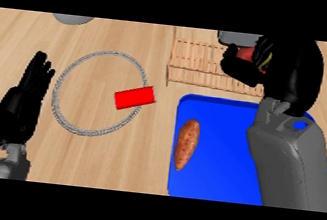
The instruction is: Pick the bell pepper from the tray and place it in the tiered shelf
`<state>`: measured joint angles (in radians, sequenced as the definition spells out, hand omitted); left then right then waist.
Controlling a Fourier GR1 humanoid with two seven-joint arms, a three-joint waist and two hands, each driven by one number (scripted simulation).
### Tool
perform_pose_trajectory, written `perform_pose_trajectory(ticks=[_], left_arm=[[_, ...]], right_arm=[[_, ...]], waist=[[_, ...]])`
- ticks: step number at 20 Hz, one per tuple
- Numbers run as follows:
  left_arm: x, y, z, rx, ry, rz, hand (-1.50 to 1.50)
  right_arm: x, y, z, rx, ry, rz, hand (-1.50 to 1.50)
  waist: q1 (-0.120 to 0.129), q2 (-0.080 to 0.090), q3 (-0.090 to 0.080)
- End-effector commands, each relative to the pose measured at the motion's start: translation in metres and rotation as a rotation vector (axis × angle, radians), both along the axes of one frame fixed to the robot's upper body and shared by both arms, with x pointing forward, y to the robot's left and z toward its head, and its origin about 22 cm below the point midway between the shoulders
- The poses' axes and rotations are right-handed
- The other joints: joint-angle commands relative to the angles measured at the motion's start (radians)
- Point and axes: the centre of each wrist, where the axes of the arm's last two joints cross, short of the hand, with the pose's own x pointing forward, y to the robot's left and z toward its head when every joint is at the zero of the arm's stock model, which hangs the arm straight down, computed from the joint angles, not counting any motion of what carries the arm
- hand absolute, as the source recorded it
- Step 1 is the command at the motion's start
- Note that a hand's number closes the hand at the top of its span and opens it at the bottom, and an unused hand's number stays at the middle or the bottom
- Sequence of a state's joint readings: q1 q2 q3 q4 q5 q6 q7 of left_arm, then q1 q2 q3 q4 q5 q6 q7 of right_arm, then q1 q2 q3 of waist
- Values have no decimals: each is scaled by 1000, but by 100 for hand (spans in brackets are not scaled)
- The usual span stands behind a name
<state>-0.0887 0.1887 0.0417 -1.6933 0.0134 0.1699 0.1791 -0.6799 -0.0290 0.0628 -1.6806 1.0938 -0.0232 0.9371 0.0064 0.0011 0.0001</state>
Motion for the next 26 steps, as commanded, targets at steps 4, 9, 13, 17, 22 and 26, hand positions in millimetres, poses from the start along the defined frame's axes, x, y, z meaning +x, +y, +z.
perform_pose_trajectory(ticks=[4,9,13,17,22,26], left_arm=[[-8,-5,6,-2,12,-12,0],[-12,-7,-5,-21,-6,-8,0],[-8,-14,-5,6,1,-13,0],[-1,4,-11,-13,12,-17,0],[-11,5,-13,-15,-3,-11,0],[13,-7,-17,-16,12,3,0]], right_arm=[[41,-17,-49,14,-44,-14,150],[70,-28,-53,-52,10,-4,150],[90,-11,-61,148,-68,-68,150],[94,-37,-42,190,2,3,-150],[103,-31,-54,219,-40,33,-150],[106,-56,-43,238,-135,96,-150]], waist=[[6,1,0],[7,1,0],[19,7,1],[1,1,0],[6,1,0],[-2,3,0]])
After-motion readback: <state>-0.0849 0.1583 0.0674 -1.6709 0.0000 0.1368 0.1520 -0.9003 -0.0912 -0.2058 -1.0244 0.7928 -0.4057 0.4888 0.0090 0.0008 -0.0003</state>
